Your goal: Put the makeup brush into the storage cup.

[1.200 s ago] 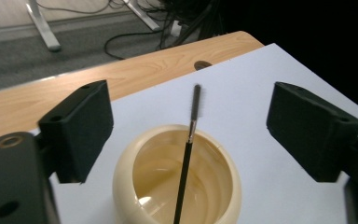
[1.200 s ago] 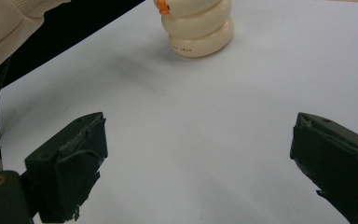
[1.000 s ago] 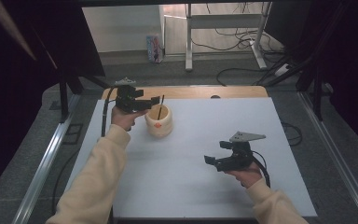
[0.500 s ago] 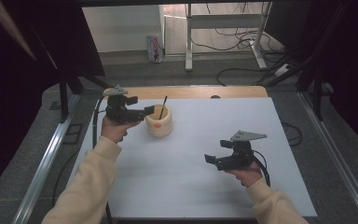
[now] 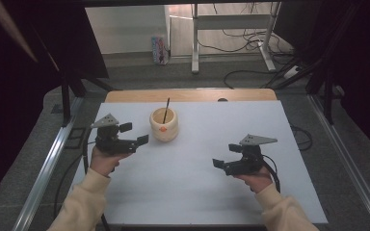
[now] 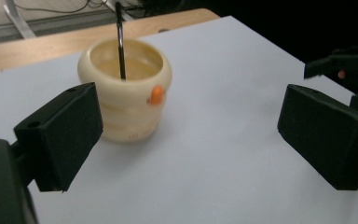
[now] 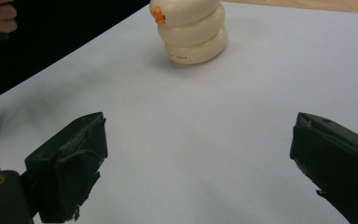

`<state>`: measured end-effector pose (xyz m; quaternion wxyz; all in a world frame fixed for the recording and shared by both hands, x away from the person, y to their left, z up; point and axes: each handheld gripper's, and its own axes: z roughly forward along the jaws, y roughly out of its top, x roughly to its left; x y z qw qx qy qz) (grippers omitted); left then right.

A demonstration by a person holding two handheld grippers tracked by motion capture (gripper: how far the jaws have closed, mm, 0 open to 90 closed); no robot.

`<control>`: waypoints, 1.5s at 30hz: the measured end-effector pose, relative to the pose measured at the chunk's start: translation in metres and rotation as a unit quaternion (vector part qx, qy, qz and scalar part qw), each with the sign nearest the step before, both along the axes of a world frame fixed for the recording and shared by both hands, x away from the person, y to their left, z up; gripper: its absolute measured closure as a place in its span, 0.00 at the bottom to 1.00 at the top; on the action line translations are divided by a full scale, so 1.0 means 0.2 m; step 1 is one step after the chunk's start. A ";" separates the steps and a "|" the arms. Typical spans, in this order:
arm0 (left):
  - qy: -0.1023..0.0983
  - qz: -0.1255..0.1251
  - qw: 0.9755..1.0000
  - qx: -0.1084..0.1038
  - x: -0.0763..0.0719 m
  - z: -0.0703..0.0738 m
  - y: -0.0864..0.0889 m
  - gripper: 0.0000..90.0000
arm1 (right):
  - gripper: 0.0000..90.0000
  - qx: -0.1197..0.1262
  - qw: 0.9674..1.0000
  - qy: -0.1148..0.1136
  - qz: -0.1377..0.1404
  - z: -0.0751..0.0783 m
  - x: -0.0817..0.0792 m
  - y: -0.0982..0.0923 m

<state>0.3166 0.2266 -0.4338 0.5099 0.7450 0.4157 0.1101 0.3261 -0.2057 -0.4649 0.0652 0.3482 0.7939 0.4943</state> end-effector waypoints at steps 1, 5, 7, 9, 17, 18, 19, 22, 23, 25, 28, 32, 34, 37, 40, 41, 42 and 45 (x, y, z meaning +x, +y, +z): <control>0.004 0.001 1.000 0.001 -0.02 -0.02 0.01 0.08 | 0.05 0.000 1.000 -0.001 0.000 0.00 0.00 0.00; 0.013 0.004 1.000 0.018 -0.07 -0.07 0.02 0.07 | 0.05 -0.001 1.000 -0.001 -0.001 0.00 0.00 0.00; 0.017 0.000 1.000 0.021 -0.10 -0.09 0.02 0.07 | 0.05 -0.002 1.000 -0.001 -0.001 0.00 0.00 0.00; 0.020 -0.003 0.999 0.028 -0.12 -0.11 0.02 0.06 | 0.05 -0.003 1.000 -0.003 -0.002 0.00 0.00 -0.01; 0.026 -0.011 0.999 0.042 -0.19 -0.15 -0.01 0.06 | 0.05 -0.008 1.000 -0.003 -0.007 0.00 -0.01 -0.03; 0.027 -0.013 0.999 0.043 -0.20 -0.16 -0.01 0.06 | 0.05 -0.008 1.000 -0.004 -0.007 0.00 -0.01 -0.03; 0.028 -0.013 0.999 0.043 -0.20 -0.16 -0.02 0.06 | 0.05 -0.010 1.000 -0.004 -0.009 0.00 -0.01 -0.03; 0.029 -0.013 0.999 0.040 -0.22 -0.17 -0.02 0.06 | 0.05 -0.014 1.000 -0.006 -0.009 0.00 -0.02 -0.05; 0.029 -0.014 0.999 0.038 -0.23 -0.17 -0.02 0.06 | 0.05 -0.015 1.000 -0.006 -0.008 0.00 -0.02 -0.06; 0.030 -0.015 0.999 0.036 -0.24 -0.17 -0.02 0.06 | 0.05 -0.020 1.000 -0.007 -0.009 -0.01 -0.02 -0.07; 0.034 -0.014 0.999 0.034 -0.23 -0.18 -0.02 0.06 | 0.05 -0.025 1.000 -0.007 -0.011 -0.01 -0.03 -0.07; 0.036 -0.018 0.998 0.037 -0.24 -0.18 -0.03 0.06 | 0.05 -0.027 1.000 -0.010 -0.010 -0.01 -0.03 -0.07; 0.037 -0.019 0.998 0.038 -0.24 -0.18 -0.04 0.06 | 0.05 -0.027 1.000 -0.011 -0.010 -0.01 -0.03 -0.07; 0.037 -0.020 0.998 0.039 -0.23 -0.18 -0.04 0.06 | 0.05 -0.029 0.999 -0.013 -0.011 -0.01 -0.03 -0.07; 0.038 -0.018 0.998 0.037 -0.23 -0.18 -0.03 0.06 | 0.05 -0.029 0.999 -0.013 -0.011 -0.01 -0.03 -0.07; 0.038 -0.018 0.998 0.037 -0.23 -0.18 -0.03 0.06 | 0.05 -0.030 0.999 -0.015 -0.010 -0.01 -0.03 -0.07; 0.038 -0.019 0.998 0.037 -0.23 -0.18 -0.03 0.06 | 0.05 -0.030 0.999 -0.014 -0.010 -0.01 -0.03 -0.07; 0.038 -0.019 0.998 0.035 -0.23 -0.19 -0.03 0.06 | 0.05 -0.030 0.999 -0.014 -0.009 -0.01 -0.03 -0.07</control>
